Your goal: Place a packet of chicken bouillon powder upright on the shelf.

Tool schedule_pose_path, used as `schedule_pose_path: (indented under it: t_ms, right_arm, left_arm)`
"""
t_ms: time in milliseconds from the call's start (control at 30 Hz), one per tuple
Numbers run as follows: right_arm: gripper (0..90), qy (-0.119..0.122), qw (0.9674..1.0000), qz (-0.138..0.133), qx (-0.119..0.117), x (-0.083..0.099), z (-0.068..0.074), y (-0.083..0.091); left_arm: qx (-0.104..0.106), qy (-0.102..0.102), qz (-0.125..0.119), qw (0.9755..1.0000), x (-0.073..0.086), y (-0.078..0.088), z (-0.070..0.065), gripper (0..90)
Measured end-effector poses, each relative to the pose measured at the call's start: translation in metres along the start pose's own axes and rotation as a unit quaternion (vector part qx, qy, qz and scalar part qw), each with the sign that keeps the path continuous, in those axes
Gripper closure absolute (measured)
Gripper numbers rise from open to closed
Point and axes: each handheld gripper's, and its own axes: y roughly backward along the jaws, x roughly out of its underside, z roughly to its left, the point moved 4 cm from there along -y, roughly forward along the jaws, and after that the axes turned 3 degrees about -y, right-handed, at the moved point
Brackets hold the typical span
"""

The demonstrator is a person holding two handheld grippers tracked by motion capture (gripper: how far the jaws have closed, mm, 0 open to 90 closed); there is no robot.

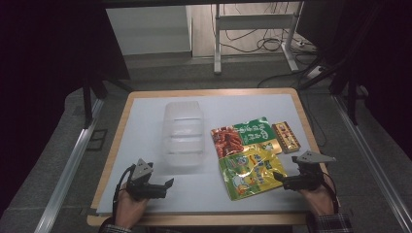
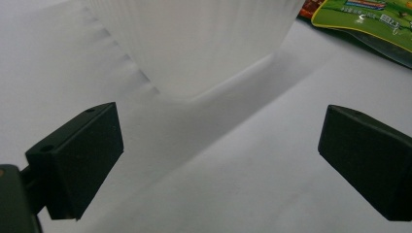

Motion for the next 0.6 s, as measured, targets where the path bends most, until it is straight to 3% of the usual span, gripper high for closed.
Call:
schedule_pose_path:
  t_ms: [233,367,467,600]
  right_arm:
    - [1.4,0.001,1.0000,0.004,0.001,0.0004,0.0014,-0.0006]
    - [1.4,-0.001,1.0000,0.005,0.000,0.0009,0.0013,-0.0005]
    - [1.4,0.000,1.0000,0.006,0.002,0.0014,0.0010,-0.0002]
    - [1.4,0.001,1.0000,0.008,0.003,0.0016,0.0008,-0.0003]
  left_arm:
    - [0.002,0.017,-0.016,0.9997,-0.0001,0.0026,0.0043,1.6]
    - [0.003,0.012,-0.009,0.9999,-0.0004,0.0010,0.0026,1.4]
    - [-0.004,0.001,0.010,0.9999,0.0005,-0.0018,0.0010,1.3]
    - [-0.009,0.007,0.022,0.9997,0.0008,-0.0023,0.0012,1.3]
